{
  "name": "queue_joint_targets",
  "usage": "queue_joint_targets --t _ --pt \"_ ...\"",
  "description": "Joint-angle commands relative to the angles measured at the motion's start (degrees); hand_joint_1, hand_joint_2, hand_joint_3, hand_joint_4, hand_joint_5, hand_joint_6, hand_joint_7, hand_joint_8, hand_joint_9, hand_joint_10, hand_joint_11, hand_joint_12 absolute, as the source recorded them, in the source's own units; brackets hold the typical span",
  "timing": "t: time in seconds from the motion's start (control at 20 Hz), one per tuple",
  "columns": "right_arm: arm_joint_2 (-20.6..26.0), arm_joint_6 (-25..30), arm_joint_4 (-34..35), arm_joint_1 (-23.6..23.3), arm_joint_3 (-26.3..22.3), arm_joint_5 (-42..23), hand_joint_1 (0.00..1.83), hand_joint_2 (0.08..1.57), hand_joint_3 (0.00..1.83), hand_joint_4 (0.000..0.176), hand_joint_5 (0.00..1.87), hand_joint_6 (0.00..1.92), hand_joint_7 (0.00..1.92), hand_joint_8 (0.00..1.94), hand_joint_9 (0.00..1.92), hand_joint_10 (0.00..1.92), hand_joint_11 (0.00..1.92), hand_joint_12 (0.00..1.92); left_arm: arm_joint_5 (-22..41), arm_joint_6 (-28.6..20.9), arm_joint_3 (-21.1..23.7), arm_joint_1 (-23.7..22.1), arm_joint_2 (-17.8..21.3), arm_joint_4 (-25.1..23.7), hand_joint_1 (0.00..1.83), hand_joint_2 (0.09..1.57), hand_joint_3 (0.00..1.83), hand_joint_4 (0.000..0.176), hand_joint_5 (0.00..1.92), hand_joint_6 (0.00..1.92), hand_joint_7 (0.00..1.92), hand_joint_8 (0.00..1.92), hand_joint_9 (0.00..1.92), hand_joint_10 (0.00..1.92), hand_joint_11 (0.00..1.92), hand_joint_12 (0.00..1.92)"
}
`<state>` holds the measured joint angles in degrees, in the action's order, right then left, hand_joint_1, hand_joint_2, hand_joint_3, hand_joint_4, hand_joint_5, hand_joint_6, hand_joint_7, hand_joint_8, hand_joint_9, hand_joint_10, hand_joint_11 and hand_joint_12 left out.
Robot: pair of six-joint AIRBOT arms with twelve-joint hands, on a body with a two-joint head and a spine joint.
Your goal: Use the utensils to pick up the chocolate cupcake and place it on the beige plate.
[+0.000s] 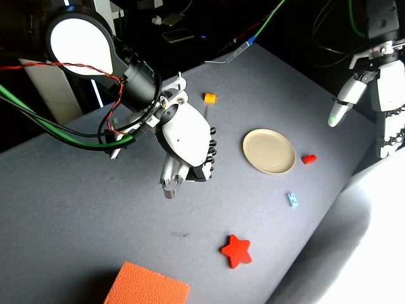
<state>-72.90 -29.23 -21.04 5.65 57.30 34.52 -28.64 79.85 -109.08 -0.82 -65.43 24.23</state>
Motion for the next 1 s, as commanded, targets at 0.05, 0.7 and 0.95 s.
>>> queue_joint_targets --t 0.05,0.7,0.95 --pt "-0.6 -0.1 -1.7 0.1 0.8 -4.3 1.05 1.26 0.02 0.000 0.64 1.29 0.50 1.01 0.48 1.29 0.47 1.63 4.9 0.2 0.0 -0.1 0.8 0.8 0.49 1.03 0.00 0.000 0.09 0.00 0.04 0.00 0.05 0.00 0.00 0.10" --pt "-5.9 -2.9 -1.9 2.4 6.5 -4.7 1.04 1.21 0.00 0.000 0.63 0.07 0.51 0.98 0.44 1.36 0.39 1.75 4.9 0.2 -0.2 -0.1 0.6 0.8 0.46 1.04 0.00 0.000 0.09 0.01 0.03 0.00 0.04 0.00 0.00 0.02" --pt "-8.0 -4.7 -1.9 2.6 9.2 -4.2 1.00 1.21 0.00 0.000 0.72 0.23 0.50 1.00 0.46 1.34 0.42 1.76 5.0 0.2 -0.4 -0.1 0.4 0.7 0.50 1.03 0.00 0.000 0.09 0.00 0.03 0.00 0.04 0.00 0.00 0.01"
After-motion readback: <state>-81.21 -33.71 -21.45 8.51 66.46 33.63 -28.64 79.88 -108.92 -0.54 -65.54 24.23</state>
